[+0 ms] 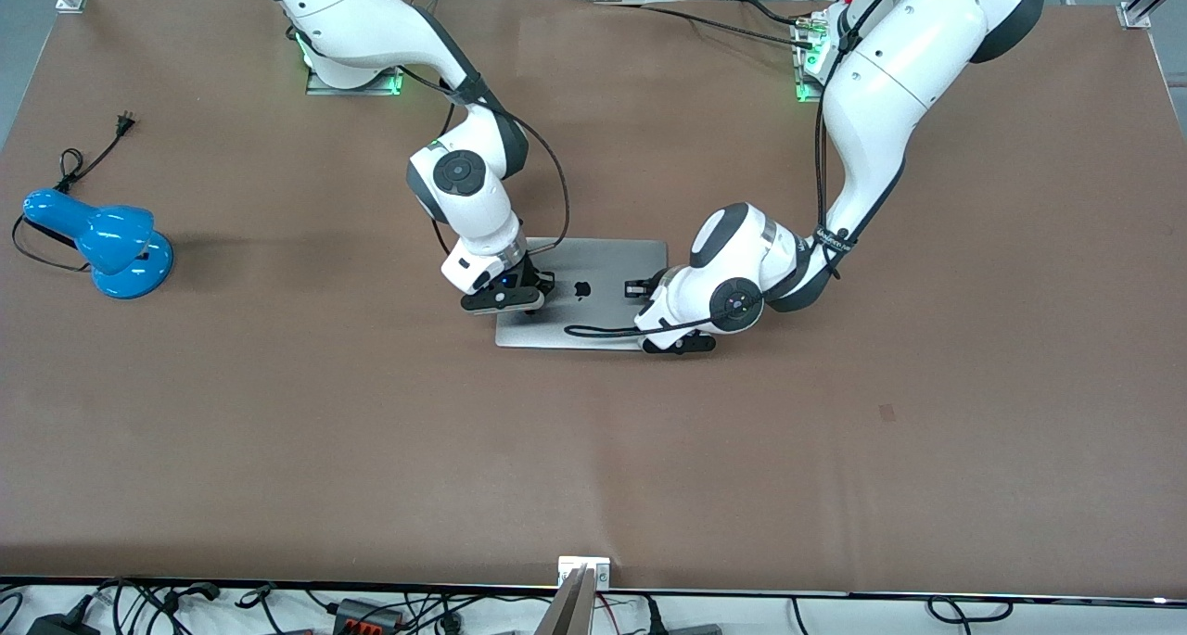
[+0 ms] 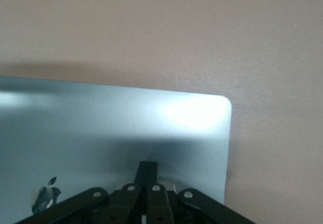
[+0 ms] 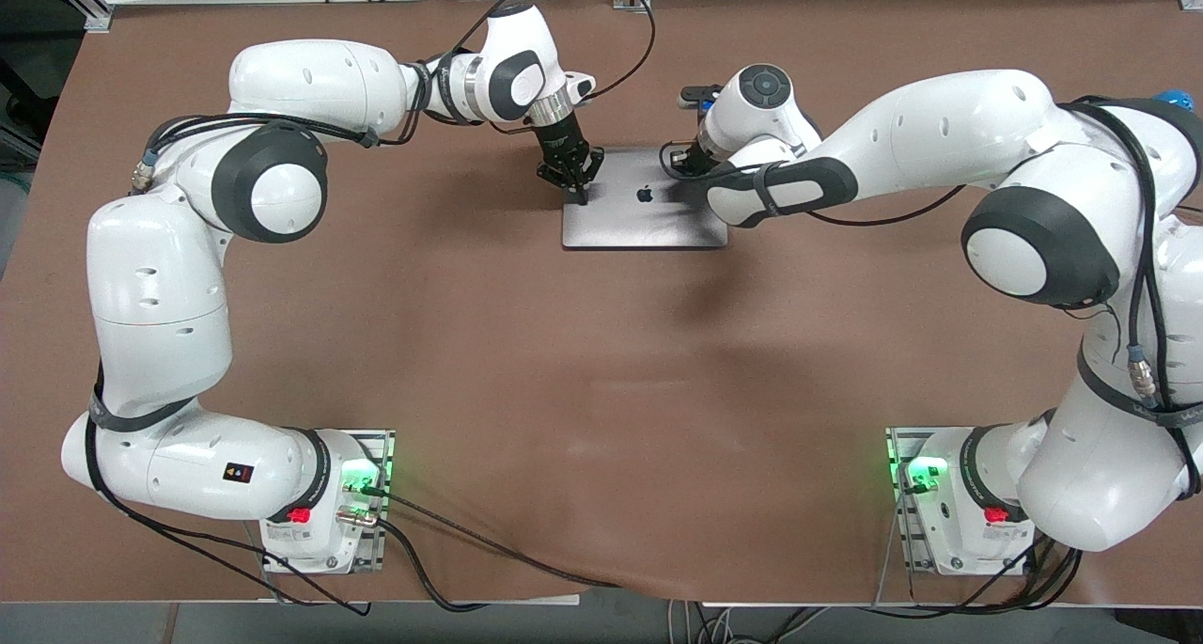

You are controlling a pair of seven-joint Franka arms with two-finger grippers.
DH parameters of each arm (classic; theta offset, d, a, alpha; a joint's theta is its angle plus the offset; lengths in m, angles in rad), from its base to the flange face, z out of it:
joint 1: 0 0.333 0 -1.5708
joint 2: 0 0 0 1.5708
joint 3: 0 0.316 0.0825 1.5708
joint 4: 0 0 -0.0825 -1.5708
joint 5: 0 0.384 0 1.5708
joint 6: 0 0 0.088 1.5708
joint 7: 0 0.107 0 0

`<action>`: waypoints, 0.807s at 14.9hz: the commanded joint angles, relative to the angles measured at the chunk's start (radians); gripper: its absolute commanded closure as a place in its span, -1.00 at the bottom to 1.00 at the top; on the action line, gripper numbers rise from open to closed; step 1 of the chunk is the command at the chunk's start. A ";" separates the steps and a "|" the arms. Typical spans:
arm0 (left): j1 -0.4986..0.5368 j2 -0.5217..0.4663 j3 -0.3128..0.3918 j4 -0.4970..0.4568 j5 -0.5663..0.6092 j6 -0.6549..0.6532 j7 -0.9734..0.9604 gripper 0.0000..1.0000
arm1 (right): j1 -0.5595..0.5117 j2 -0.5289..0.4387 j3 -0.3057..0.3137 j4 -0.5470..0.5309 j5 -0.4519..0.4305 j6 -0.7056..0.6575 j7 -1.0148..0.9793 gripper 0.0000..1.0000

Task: Close laptop with both arms from behind
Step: 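Push the screen down with both grippers until the lid shuts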

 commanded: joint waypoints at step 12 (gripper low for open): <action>-0.028 -0.071 0.040 0.046 0.047 -0.068 -0.017 1.00 | 0.004 -0.022 -0.006 0.019 -0.015 -0.059 0.001 1.00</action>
